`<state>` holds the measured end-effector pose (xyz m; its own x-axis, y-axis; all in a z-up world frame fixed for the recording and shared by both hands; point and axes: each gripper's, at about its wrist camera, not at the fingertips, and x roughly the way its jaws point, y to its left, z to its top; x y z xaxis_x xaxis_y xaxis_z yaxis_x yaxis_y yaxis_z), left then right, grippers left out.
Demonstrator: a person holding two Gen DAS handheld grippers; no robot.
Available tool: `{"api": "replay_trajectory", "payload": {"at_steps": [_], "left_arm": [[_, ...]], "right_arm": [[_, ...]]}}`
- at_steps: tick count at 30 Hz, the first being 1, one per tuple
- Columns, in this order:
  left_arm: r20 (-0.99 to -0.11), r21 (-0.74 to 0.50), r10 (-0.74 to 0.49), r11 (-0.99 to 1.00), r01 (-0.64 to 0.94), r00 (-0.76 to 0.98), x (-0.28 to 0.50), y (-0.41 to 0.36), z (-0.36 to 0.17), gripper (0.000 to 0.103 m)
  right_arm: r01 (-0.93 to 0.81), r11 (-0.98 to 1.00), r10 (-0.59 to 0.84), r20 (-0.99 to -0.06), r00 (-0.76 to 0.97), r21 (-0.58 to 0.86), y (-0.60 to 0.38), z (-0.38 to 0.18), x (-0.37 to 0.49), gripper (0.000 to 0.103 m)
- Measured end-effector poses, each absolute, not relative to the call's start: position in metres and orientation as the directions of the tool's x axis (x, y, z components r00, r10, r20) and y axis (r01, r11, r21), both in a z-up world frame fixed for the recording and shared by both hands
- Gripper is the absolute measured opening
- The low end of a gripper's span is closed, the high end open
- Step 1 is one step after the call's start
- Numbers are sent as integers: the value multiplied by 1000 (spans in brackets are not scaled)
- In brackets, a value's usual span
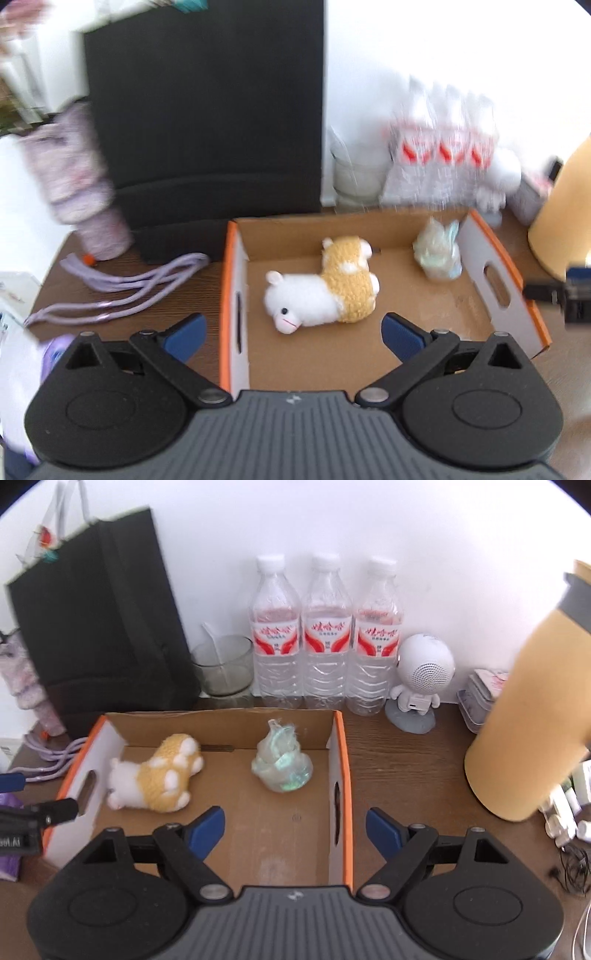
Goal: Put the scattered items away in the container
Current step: 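Drop the plush sheep and plastic bag into the cardboard box with both grippers, then withdraw both tools from the box back toward the clutter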
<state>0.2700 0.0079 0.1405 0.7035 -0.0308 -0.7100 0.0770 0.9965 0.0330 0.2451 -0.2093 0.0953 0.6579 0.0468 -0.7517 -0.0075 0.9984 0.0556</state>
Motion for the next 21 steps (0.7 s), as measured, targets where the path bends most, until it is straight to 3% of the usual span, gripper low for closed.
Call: {"api": "replay_trajectory", "payload": {"at_steps": [5,9,11,21], "left_arm": [[-580,47,-11,998,47,815,199,6,138,103],[-451,-29,-71,997,65,890,148,11,127,103],[-407,-37,-83,997,75,909,133,12,120,103],[-403,-12,-75,997,77,912,66,3,103,103]], "right_arm": [[-29,1000,24,-635,772,2,-192,98,182,92],[-28,999,34,-485,874,20,-188,83,141,92],[-43,999,46,-454,890,17,-183,74,127,92],[-25,1000,27,-416,909,10,-172,56,59,93]]}}
